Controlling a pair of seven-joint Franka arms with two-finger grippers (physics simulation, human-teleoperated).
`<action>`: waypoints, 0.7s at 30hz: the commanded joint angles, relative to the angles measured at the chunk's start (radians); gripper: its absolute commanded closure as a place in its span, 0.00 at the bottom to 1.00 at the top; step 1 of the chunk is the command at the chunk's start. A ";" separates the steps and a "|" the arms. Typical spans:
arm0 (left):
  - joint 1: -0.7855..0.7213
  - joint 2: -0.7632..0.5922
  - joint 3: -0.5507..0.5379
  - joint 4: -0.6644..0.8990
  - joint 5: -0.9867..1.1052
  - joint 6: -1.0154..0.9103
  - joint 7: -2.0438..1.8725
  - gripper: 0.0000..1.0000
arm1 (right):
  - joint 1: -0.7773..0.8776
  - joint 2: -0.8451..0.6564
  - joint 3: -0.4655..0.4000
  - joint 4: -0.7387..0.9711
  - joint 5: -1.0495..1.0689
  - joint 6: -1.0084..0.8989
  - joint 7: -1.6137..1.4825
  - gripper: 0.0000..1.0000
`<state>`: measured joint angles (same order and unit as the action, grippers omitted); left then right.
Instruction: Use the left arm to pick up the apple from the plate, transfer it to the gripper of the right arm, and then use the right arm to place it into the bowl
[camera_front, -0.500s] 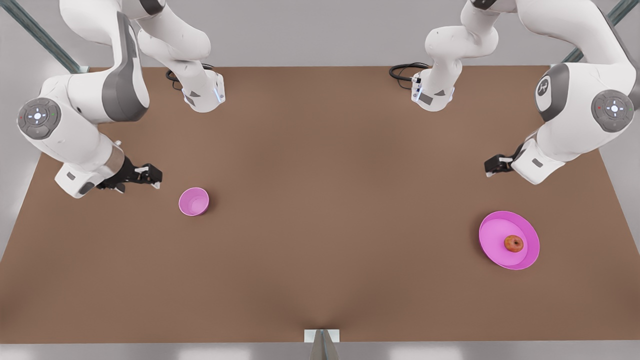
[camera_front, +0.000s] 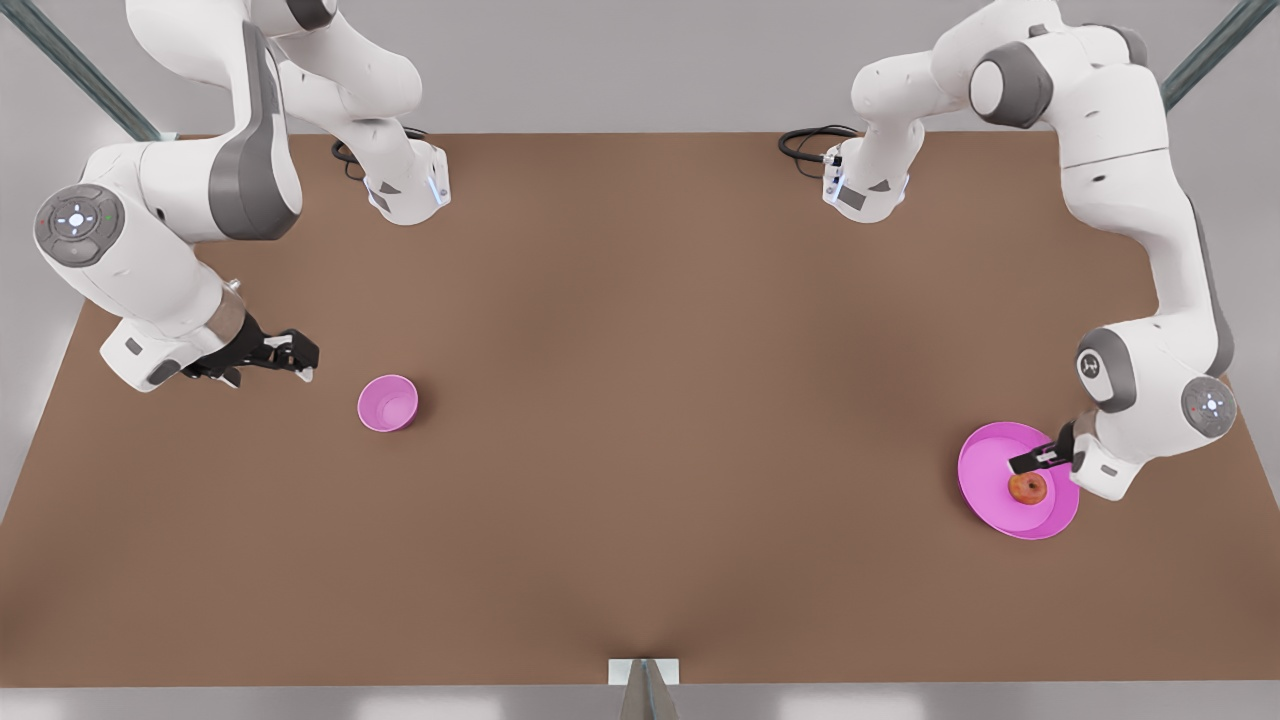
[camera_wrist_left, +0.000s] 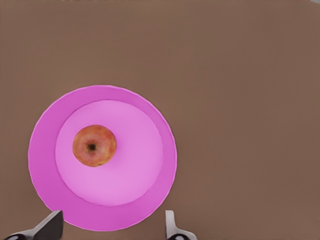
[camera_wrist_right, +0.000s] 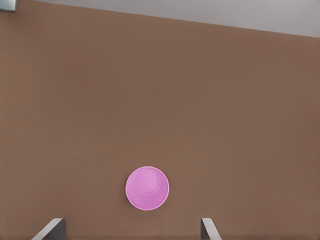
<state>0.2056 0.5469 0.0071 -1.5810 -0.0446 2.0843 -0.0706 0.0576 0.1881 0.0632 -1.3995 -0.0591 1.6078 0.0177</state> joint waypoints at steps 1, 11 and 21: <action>0.014 0.028 0.001 0.001 -0.040 0.180 0.002 0.00 | 0.001 -0.001 0.001 0.001 0.002 0.001 0.019 0.00; 0.037 0.159 0.025 0.001 -0.040 0.243 0.028 0.00 | -0.007 -0.001 0.000 -0.004 0.005 -0.006 0.002 0.00; 0.061 0.225 0.037 0.003 -0.040 0.304 0.046 0.00 | -0.016 -0.001 0.000 -0.004 0.005 -0.006 -0.001 0.00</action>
<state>0.2668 0.7669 0.0445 -1.5788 -0.0851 2.3424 -0.0423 0.0420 0.1882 0.0628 -1.4041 -0.0544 1.6024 0.0206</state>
